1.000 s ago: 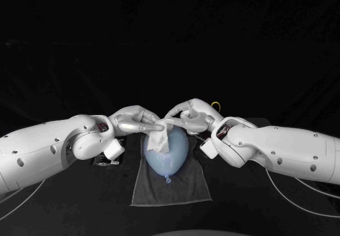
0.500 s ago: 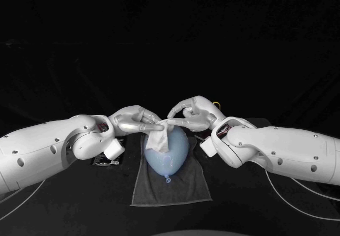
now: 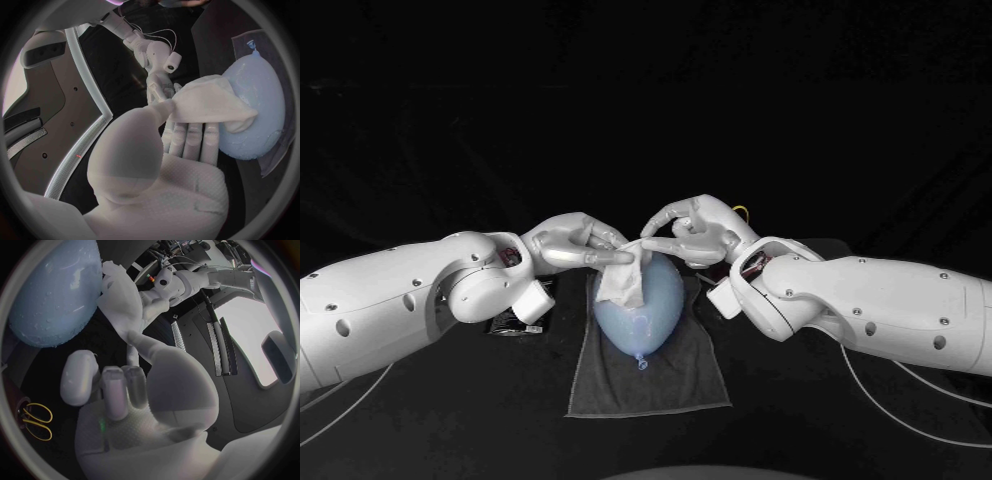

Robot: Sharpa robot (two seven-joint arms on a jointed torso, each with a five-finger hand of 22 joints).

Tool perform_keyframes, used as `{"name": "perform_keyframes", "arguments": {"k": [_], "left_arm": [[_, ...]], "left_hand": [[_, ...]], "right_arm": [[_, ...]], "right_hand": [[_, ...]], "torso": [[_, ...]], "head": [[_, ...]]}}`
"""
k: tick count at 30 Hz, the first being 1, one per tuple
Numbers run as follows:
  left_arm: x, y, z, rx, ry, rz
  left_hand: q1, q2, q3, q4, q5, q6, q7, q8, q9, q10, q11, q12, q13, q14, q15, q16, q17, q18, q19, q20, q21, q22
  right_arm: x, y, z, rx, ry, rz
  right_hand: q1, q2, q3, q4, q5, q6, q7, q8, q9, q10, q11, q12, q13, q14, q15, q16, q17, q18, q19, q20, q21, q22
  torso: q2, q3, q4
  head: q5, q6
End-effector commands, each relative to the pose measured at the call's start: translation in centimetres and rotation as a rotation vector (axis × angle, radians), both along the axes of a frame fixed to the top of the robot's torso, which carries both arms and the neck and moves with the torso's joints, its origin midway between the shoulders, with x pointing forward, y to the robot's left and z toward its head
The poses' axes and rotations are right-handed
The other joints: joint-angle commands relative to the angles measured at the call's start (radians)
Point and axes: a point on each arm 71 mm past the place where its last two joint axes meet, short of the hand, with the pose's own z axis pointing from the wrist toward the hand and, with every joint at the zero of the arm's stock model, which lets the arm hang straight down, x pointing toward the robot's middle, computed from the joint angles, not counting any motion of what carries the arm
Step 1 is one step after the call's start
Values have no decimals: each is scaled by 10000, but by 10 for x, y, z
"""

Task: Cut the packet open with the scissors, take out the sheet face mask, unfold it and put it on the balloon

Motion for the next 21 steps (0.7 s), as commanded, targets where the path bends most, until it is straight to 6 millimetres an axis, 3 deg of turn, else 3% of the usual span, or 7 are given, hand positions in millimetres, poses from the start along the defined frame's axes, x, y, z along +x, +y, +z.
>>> {"name": "perform_keyframes", "arguments": {"k": [1, 2, 5, 6, 14, 19, 21], "left_arm": [[0, -2, 1, -84, 0, 5], [0, -2, 1, -85, 1, 10], [0, -2, 1, -90, 5, 22], [0, -2, 1, -93, 7, 26], [0, -2, 1, -192, 158, 105], [-1, -3, 1, -241, 262, 49], [-1, -4, 1, -257, 275, 31]], "left_hand": [[69, 51, 58, -18, 28, 76, -5, 46, 398, 77, -7, -53, -11, 16, -72, 59, 16, 192, -4, -77, 49, 17], [69, 51, 58, -18, 28, 76, -5, 46, 398, 77, -7, -53, -11, 16, -72, 59, 16, 192, -4, -77, 49, 17], [69, 51, 58, -18, 28, 76, -5, 46, 398, 77, -7, -53, -11, 16, -72, 59, 16, 192, -4, -77, 49, 17], [68, 46, 59, -19, 29, 73, -2, 46, 401, 78, -6, -56, -12, 16, -73, 60, 18, 191, -6, -78, 54, 20], [57, 11, 142, -29, 33, -47, 80, 2, 418, 10, 55, -154, -45, -85, -27, 20, 37, 163, -131, -71, 101, 55], [-270, -411, -70, 40, 27, -712, 324, -412, 278, -152, 220, -245, -34, -354, 127, 48, 146, 123, -440, 67, 64, 45], [-681, -630, -298, 331, 26, -840, 342, -543, 208, -132, 239, -211, -12, -363, 146, 147, 228, 151, -464, 135, 11, 3]], "right_arm": [[-1, 2, -1, -211, 42, 512], [-1, 3, -1, -260, 37, 588], [-2, 5, -2, -530, 17, 937], [-3, 5, -3, -607, 44, 1040], [-7, 11, -6, -1201, 168, 1847], [-8, 12, -6, -1377, 166, 2037], [-8, 12, -6, -1402, 163, 2031]], "right_hand": [[-195, 520, -30, 334, -25, -154, 40, 108, 62, 669, 75, -213, 2168, 1219, -111, 41, 2626, 160, -130, 51, -117, 1571], [-325, 722, -51, 535, -24, -224, 68, 121, 68, 587, 97, -309, 2068, 1219, -90, 41, 2626, 175, -166, 66, -208, 1547], [-437, 938, -70, 730, -26, -305, 89, 147, 88, 508, 118, -405, 1972, 1219, -70, 41, 2626, 194, -212, 89, -321, 1518], [-534, 1108, -73, 887, -25, -388, 121, 134, 92, 478, 145, -444, 1935, 1219, -50, 41, 2626, 205, -243, 104, -393, 1500], [-688, 1530, -139, 1245, -27, -811, 249, 211, 223, 374, 261, -562, 1825, 1219, 53, 41, 2626, 264, -400, 192, -766, 1408], [-689, 1762, -123, 1350, -28, -1089, 330, 351, 363, 286, 338, -644, 1746, 1219, 124, 41, 2626, 287, -471, 255, -915, 1375], [-696, 1809, -120, 1371, -28, -1121, 337, 405, 403, 281, 347, -645, 1745, 1219, 134, 41, 2626, 284, -466, 267, -899, 1380]], "torso": [[1, 1, -3], [2, 1, 1], [-2, -2, -2], [-2, -2, -2], [2, -1, 3], [3, 3, 1], [1, 3, 1]], "head": [[4, -13], [0, -6], [4, -13], [7, -18], [36, -15], [62, -17], [73, -13]]}}
